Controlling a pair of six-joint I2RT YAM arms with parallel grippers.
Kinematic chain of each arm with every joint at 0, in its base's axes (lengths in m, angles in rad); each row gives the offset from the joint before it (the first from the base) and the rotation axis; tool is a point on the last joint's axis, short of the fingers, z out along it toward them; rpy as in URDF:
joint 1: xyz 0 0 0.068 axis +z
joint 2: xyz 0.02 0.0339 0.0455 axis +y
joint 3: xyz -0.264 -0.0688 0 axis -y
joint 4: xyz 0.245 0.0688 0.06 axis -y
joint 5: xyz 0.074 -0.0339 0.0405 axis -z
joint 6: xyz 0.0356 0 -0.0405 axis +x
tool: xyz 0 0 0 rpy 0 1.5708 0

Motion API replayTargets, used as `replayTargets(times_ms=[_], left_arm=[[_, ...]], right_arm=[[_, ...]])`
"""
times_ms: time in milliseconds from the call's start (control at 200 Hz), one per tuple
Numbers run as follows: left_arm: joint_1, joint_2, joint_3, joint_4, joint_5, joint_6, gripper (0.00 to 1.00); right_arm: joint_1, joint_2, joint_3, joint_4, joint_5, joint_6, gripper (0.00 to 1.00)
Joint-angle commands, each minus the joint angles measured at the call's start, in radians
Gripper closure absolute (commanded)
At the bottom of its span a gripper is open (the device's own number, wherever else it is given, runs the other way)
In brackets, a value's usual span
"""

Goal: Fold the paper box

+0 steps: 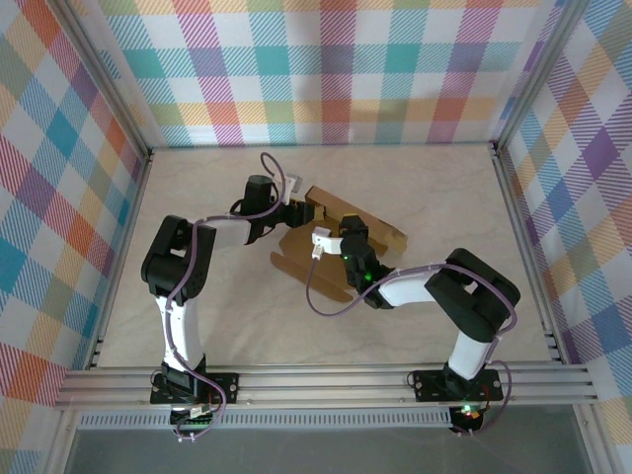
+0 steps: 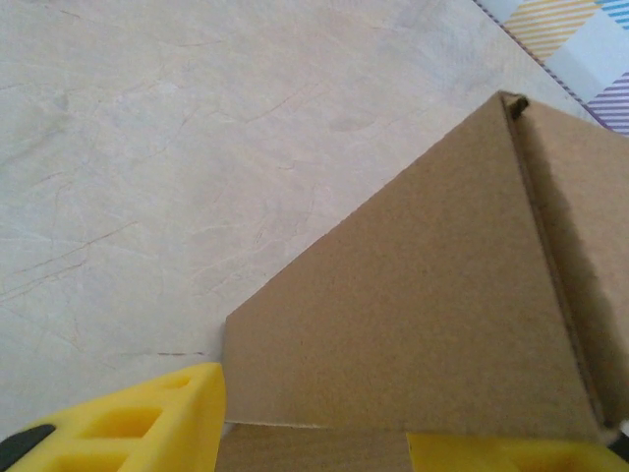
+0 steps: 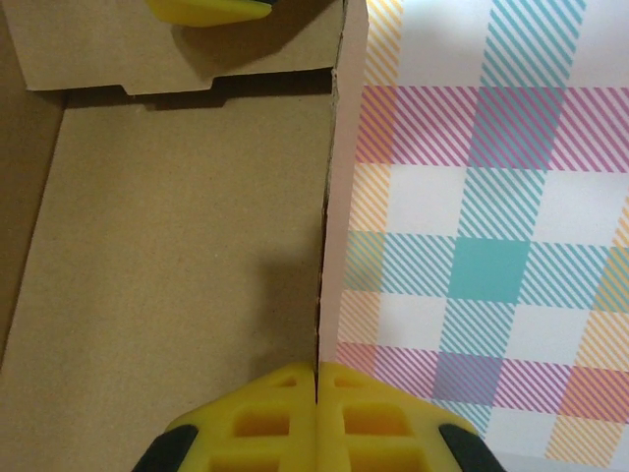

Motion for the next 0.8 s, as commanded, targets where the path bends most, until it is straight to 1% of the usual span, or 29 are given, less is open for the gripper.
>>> replayTargets(times_ms=[0, 135, 245, 295, 415, 470, 590, 745, 770, 795], left_arm=[[-0.017, 0.014, 0.012, 0.060, -0.007, 0.000, 0.53], [-0.027, 0.018, 0.020, 0.058, 0.002, -0.012, 0.57], [-0.033, 0.017, 0.025, 0.051, 0.003, -0.024, 0.64], [-0.036, 0.020, 0.028, 0.052, -0.005, -0.043, 0.70], [-0.036, 0.038, 0.060, 0.023, 0.005, -0.090, 0.72], [-0.037, 0.041, 0.059, 0.029, 0.004, -0.095, 0.74], [-0.041, 0.031, 0.053, 0.024, -0.004, -0.074, 0.80], [-0.049, 0.017, 0.050, 0.005, -0.018, -0.040, 0.82], [-0.050, 0.016, 0.051, 0.004, -0.019, -0.036, 0.85], [-0.052, 0.015, 0.050, 0.000, -0.021, -0.029, 0.86]], right_arm=[[0.017, -0.016, 0.014, -0.137, -0.040, 0.079, 1.00], [0.016, -0.016, 0.031, -0.177, -0.043, 0.099, 1.00], [0.017, -0.020, 0.045, -0.224, -0.046, 0.126, 1.00], [0.017, -0.024, 0.053, -0.251, -0.046, 0.143, 1.00], [0.017, -0.028, 0.060, -0.268, -0.046, 0.166, 1.00], [0.016, -0.030, 0.062, -0.312, -0.046, 0.178, 1.00], [0.017, -0.037, 0.066, -0.344, -0.046, 0.205, 1.00], [0.018, -0.042, 0.081, -0.382, -0.047, 0.233, 1.00], [0.017, -0.042, 0.084, -0.389, -0.047, 0.236, 1.00], [0.018, -0.041, 0.088, -0.395, -0.049, 0.239, 1.00]])
